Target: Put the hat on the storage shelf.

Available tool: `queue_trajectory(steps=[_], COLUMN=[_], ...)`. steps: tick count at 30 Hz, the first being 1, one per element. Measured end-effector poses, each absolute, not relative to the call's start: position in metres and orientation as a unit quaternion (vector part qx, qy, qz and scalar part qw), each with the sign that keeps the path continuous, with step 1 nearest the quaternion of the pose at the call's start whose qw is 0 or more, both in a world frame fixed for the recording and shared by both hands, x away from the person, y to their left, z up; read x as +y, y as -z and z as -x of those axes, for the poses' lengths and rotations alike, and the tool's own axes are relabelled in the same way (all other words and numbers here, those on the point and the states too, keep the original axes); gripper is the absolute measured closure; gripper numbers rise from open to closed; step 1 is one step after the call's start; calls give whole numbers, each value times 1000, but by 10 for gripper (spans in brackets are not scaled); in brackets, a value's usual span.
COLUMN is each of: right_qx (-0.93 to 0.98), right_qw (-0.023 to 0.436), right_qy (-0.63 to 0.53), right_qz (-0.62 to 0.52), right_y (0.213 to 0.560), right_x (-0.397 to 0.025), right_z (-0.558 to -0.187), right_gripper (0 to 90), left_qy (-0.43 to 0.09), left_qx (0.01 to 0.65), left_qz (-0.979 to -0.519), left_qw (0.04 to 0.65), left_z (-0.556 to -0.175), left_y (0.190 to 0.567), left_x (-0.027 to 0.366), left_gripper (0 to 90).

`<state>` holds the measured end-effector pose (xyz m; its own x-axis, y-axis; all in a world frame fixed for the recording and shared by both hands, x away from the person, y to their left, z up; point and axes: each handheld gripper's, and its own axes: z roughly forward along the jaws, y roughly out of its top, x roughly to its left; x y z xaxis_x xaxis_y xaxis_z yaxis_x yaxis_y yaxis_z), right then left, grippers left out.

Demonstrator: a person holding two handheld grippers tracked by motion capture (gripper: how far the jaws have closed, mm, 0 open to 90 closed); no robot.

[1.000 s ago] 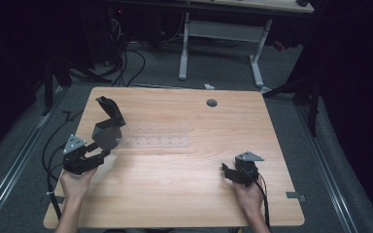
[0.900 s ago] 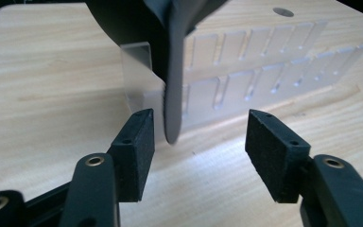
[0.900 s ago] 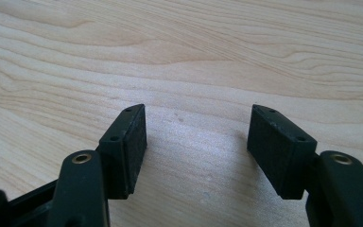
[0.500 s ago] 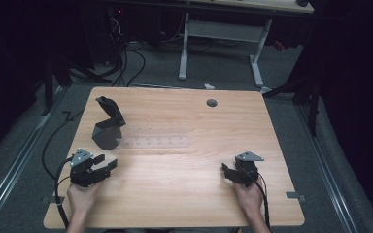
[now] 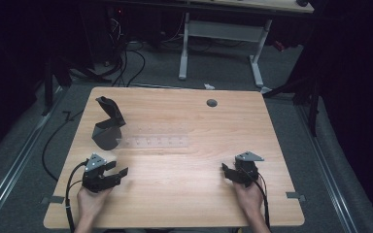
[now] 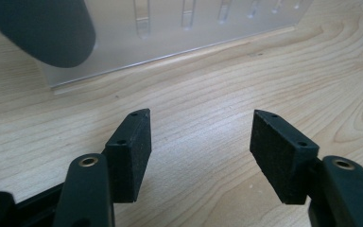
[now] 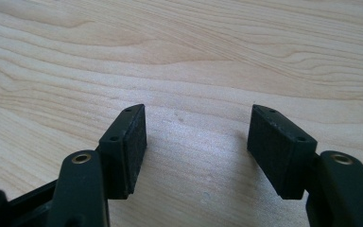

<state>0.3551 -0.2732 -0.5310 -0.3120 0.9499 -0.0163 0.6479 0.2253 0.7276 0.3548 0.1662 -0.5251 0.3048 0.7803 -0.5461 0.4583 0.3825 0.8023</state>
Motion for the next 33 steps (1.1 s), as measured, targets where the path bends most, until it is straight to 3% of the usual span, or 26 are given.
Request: queue_trajectory(steps=[33], right_qx=[746], right_qw=[238], right_qy=[-317], right_qz=[-536], right_y=[531], right_x=[-273], right_z=[-355], right_gripper=[384], left_qy=[-183], left_qx=[562], left_qz=[-592], left_qw=[548], left_z=[-358], left_y=[547], left_x=[130], left_gripper=[338])
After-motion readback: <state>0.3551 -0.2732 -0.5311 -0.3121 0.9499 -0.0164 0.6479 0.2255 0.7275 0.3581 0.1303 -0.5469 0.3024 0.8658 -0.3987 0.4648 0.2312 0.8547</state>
